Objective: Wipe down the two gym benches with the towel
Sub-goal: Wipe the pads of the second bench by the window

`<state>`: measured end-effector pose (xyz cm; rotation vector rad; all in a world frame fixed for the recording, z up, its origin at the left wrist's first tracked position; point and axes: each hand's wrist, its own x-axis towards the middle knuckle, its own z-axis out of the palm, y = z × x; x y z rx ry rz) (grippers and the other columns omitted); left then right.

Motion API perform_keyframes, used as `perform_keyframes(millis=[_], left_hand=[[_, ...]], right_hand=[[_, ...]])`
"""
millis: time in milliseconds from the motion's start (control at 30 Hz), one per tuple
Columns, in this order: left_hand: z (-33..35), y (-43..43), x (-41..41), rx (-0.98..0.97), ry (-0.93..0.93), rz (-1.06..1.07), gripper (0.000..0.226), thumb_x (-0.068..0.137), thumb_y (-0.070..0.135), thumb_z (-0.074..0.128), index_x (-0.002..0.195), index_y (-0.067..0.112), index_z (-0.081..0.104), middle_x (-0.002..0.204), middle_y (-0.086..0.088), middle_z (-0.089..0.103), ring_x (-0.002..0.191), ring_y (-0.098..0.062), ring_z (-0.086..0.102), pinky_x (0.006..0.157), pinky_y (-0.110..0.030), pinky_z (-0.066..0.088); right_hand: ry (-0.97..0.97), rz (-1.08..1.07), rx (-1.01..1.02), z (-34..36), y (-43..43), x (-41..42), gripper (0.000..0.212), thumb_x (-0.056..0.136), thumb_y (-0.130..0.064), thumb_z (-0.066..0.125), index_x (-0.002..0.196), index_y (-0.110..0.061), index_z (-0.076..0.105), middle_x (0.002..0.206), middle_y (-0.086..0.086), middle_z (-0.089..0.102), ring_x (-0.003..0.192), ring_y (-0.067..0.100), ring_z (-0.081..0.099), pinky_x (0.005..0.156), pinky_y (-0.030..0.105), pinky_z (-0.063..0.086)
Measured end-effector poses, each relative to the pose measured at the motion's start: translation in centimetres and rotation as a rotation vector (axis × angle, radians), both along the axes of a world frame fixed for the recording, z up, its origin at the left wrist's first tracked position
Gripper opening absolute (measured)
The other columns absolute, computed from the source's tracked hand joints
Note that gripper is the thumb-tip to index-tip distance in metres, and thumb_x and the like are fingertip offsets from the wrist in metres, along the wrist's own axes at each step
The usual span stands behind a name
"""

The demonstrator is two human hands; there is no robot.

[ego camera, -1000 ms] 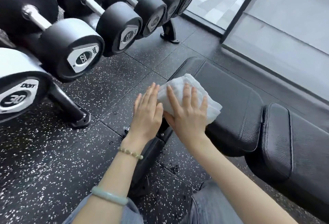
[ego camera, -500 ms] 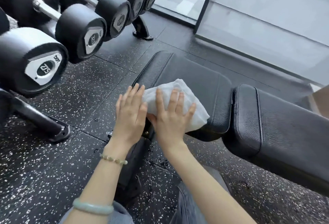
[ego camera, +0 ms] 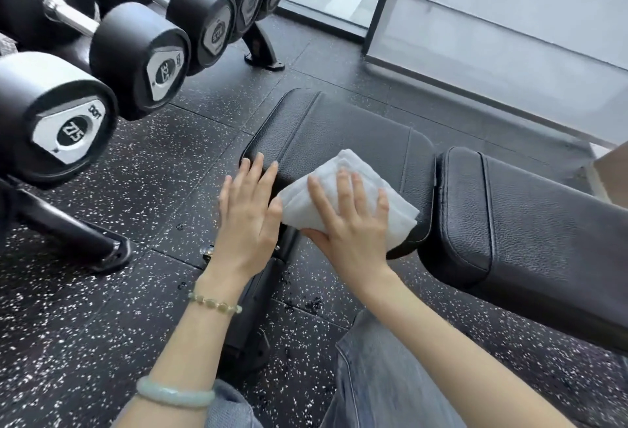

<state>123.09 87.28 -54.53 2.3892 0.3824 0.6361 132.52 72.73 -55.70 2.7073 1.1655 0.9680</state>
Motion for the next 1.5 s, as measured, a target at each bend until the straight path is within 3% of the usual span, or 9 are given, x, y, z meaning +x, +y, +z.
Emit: perform_keyframes(millis=[233,433,533,667,933,1167,1333,1433,1500], left_hand=[[0.1,-1.4,-0.1,0.024,-0.005,-0.034,0.060,0.094,0.039,0.015,0.147,0.016,0.029,0.157,0.000,0.016,0.144,-0.007,0.001,0.117,-0.032,-0.008],[0.6,-1.7,-0.2,0.015,-0.035,-0.012,0.058,0.094,0.038,0.018,0.146,0.015,0.033,0.155,0.000,0.021,0.144,-0.006,0.003,0.115,-0.027,-0.009],[0.9,-2.1,0.3,0.021,-0.045,-0.019,0.057,0.094,0.037,0.019,0.146,0.015,0.033,0.154,0.003,0.020,0.144,-0.007,0.005,0.116,-0.029,-0.007],[0.5,-3.3,0.8,0.019,-0.015,-0.066,0.057,0.094,0.039,0.019,0.145,0.017,0.033,0.153,0.007,0.021,0.143,-0.003,0.005,0.116,-0.030,-0.007],[0.3,-4.1,1.3,0.029,0.028,-0.023,0.059,0.093,0.042,0.017,0.145,0.019,0.034,0.153,0.007,0.021,0.144,-0.004,0.003,0.115,-0.029,-0.012],[1.3,-6.3,1.6,0.131,0.005,-0.083,0.055,0.096,0.038,0.020,0.142,0.015,0.039,0.151,0.002,0.029,0.143,-0.008,0.012,0.117,-0.036,-0.005],[1.7,-5.8,1.1,0.152,0.031,-0.076,0.056,0.095,0.037,0.021,0.142,0.013,0.040,0.150,0.000,0.032,0.142,-0.007,0.015,0.117,-0.034,-0.003],[2.5,-6.0,0.9,0.172,0.037,-0.075,0.057,0.094,0.037,0.021,0.143,0.012,0.037,0.150,0.002,0.029,0.141,-0.006,0.015,0.117,-0.030,-0.004],[3.1,-6.5,1.2,0.182,0.037,-0.087,0.057,0.094,0.037,0.021,0.143,0.012,0.037,0.150,0.004,0.027,0.141,-0.004,0.013,0.117,-0.032,-0.003]], right_hand=[[-0.092,0.031,0.056,-1.6,-9.7,0.9,0.066,0.085,-0.059,0.058,0.141,-0.027,0.041,0.141,0.021,0.044,0.131,0.039,0.040,0.104,0.059,0.031],[-0.088,0.196,-0.009,0.2,-5.0,2.0,0.059,0.089,-0.061,0.047,0.136,-0.024,0.051,0.135,0.018,0.052,0.126,0.037,0.048,0.097,0.063,0.036],[-0.079,0.281,-0.011,0.0,-7.7,2.7,0.058,0.089,-0.056,0.052,0.137,-0.024,0.050,0.139,0.017,0.048,0.129,0.036,0.044,0.101,0.060,0.035],[-0.079,0.254,0.039,-0.6,-10.5,2.7,0.054,0.092,-0.052,0.046,0.138,-0.023,0.046,0.140,0.019,0.045,0.131,0.037,0.041,0.101,0.061,0.035],[0.082,0.195,0.002,1.5,-5.2,3.2,0.068,0.083,-0.068,0.047,0.135,-0.024,0.052,0.137,0.017,0.051,0.125,0.035,0.049,0.099,0.060,0.036],[0.035,0.121,0.071,0.2,-7.9,2.4,0.063,0.085,-0.066,0.049,0.132,-0.024,0.054,0.135,0.019,0.052,0.123,0.039,0.049,0.094,0.064,0.036],[0.300,0.094,0.131,2.4,-4.8,3.3,0.054,0.087,-0.058,0.040,0.118,-0.021,0.066,0.126,0.014,0.061,0.116,0.033,0.057,0.093,0.064,0.039],[0.641,0.199,0.481,4.5,-6.6,2.6,0.050,0.092,-0.049,0.038,0.114,-0.014,0.067,0.114,0.003,0.068,0.115,0.018,0.055,0.102,0.047,0.035],[1.030,0.241,0.787,6.5,-8.4,1.6,0.040,0.093,-0.049,0.042,0.102,-0.019,0.067,0.089,-0.013,0.066,0.089,0.004,0.054,0.087,0.034,0.041]])
